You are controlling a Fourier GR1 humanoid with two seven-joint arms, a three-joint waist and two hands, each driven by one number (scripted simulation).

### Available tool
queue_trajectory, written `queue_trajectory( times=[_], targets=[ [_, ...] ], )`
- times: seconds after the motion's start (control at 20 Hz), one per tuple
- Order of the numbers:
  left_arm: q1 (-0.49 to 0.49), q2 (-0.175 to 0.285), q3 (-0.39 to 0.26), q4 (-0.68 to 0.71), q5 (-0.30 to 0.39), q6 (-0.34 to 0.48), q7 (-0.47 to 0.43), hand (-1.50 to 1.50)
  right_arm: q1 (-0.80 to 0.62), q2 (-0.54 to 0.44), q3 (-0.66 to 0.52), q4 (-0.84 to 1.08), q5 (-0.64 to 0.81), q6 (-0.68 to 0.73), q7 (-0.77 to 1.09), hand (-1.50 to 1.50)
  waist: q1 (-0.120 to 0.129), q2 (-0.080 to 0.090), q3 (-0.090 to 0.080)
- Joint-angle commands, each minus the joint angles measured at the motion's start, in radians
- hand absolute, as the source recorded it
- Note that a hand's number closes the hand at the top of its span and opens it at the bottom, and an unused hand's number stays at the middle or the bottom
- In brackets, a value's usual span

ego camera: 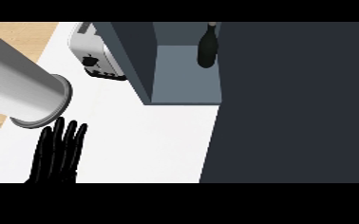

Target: Pick up the wine, place it into the cabinet and close the cabinet

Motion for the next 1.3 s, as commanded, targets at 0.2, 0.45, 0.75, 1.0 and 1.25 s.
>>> queue_trajectory(
  times=[0.2, 0.45, 0.75, 1.0, 1.25],
  targets=[
    [0.1, 0.097, 0.209, -0.023, 0.132, -0.142, -0.022, -1.5, 0.014, -0.001, 0.259, -0.142, -0.006, 0.036, 0.068, 1.5, 0.005, -0.003, -0.002],
    [0.141, 0.125, 0.286, -0.037, 0.157, -0.194, 0.003, -1.5, -0.055, 0.007, 0.475, -0.054, 0.143, -0.098, 0.029, 1.5, 0.004, -0.003, -0.002],
    [0.15, 0.177, 0.399, -0.039, 0.227, -0.249, 0.056, -1.5, -0.113, 0.006, 0.638, -0.005, 0.235, -0.256, 0.022, 1.5, 0.003, -0.005, -0.002],
    [0.14, 0.204, 0.463, -0.037, 0.266, -0.291, 0.086, -1.5, -0.14, 0.004, 0.661, 0.023, 0.273, -0.318, -0.02, 1.5, 0.002, -0.007, -0.002],
    [0.107, 0.195, 0.461, 0.023, 0.287, -0.326, 0.108, -1.5, -0.238, 0.002, 0.658, 0.103, 0.3, -0.384, -0.072, 1.5, 0.004, -0.007, -0.005]
  ],
)
